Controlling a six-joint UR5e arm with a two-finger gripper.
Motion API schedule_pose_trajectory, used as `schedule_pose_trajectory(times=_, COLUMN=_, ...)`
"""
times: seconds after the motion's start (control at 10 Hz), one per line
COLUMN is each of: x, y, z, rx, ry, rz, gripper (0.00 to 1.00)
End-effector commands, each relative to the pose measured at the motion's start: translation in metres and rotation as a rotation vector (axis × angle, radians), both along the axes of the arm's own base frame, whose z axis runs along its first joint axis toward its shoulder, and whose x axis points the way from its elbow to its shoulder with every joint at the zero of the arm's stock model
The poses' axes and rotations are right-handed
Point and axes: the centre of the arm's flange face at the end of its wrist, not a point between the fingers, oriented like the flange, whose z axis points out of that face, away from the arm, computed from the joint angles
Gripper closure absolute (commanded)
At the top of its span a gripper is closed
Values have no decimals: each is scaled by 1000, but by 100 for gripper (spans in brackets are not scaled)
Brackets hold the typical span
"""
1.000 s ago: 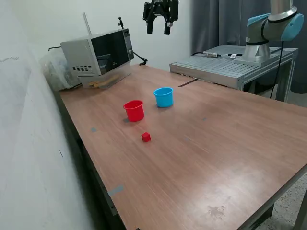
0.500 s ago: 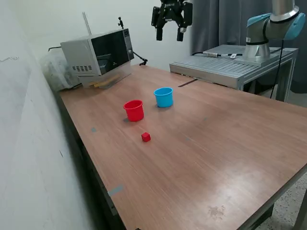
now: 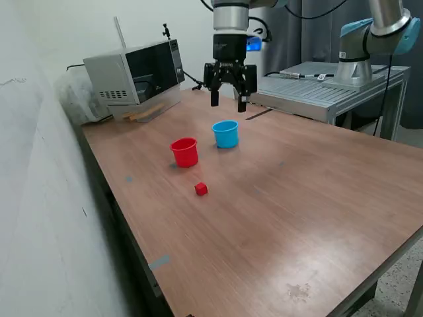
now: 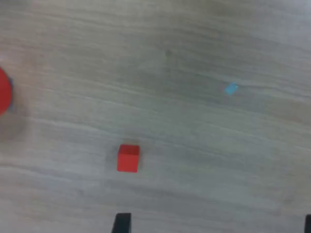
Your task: Place red objects in the red bin, and blue objects in the blue bin.
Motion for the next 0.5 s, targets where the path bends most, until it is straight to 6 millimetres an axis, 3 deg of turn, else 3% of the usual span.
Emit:
schedule_pose_trajectory(times=0.0, x=-40, y=11, z=-77, rx=1, ry=-3, rz=-17, gripper=0)
schedule_pose_trajectory(times=0.4, x=-65, y=34, z=-127, rx=-4, ry=49, rz=-49, gripper=0)
